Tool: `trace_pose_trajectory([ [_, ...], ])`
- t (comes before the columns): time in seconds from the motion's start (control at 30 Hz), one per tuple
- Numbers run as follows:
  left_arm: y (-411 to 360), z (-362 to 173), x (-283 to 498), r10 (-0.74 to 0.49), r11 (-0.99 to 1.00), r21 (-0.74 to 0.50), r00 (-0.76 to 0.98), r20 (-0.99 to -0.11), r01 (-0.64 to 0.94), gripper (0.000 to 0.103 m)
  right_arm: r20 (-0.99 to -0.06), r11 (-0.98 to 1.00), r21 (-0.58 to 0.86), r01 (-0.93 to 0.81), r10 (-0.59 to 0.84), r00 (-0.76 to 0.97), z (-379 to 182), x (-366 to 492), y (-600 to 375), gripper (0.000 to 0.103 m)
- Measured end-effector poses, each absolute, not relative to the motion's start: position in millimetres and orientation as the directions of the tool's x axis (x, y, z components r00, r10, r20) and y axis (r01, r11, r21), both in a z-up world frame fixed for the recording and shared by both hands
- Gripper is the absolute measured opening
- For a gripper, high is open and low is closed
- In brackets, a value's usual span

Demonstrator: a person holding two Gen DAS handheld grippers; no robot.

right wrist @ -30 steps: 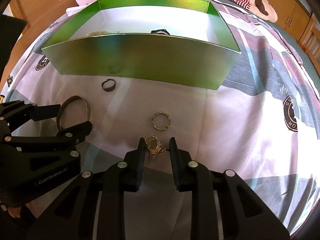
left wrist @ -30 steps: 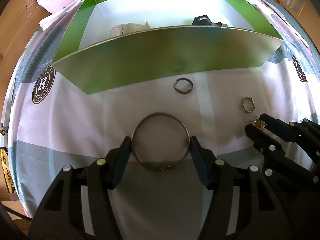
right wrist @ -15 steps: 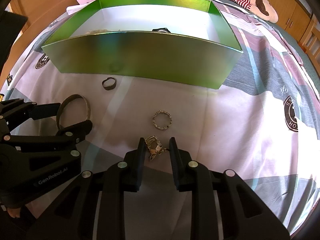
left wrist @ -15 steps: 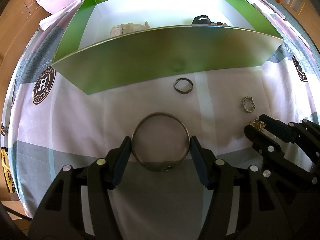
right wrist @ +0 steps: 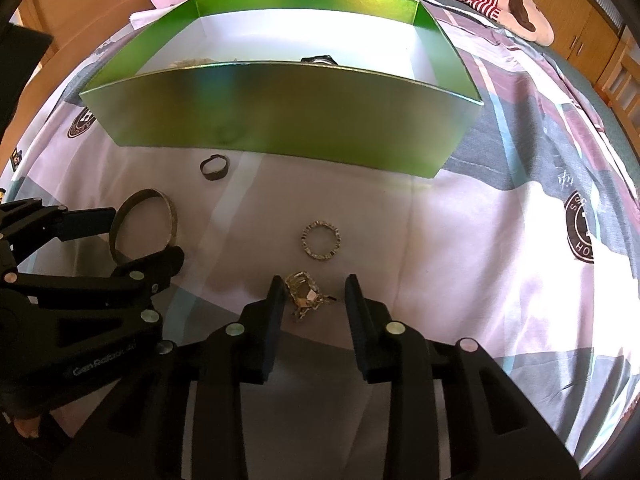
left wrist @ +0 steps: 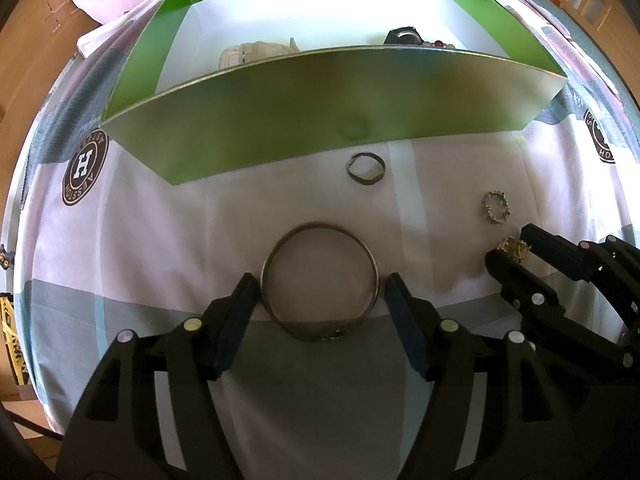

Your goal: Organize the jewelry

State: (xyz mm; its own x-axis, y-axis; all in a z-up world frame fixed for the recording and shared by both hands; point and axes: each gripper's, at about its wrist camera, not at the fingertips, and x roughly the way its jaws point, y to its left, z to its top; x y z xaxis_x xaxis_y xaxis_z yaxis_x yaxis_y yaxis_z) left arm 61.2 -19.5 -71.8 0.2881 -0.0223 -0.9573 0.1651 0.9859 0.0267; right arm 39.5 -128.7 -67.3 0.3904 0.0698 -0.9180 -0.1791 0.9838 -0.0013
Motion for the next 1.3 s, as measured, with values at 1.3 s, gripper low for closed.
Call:
trace_pose_trajectory([
  [1.3, -22.2, -69.1, 60.0, -0.023, 0.984, 0.031, 0.299, -0.954, 0.176, 0.059, -0.916, 0.981, 0.006, -0.192, 0.082, 0.393, -63.1, 36.7, -130.2, 0.024],
])
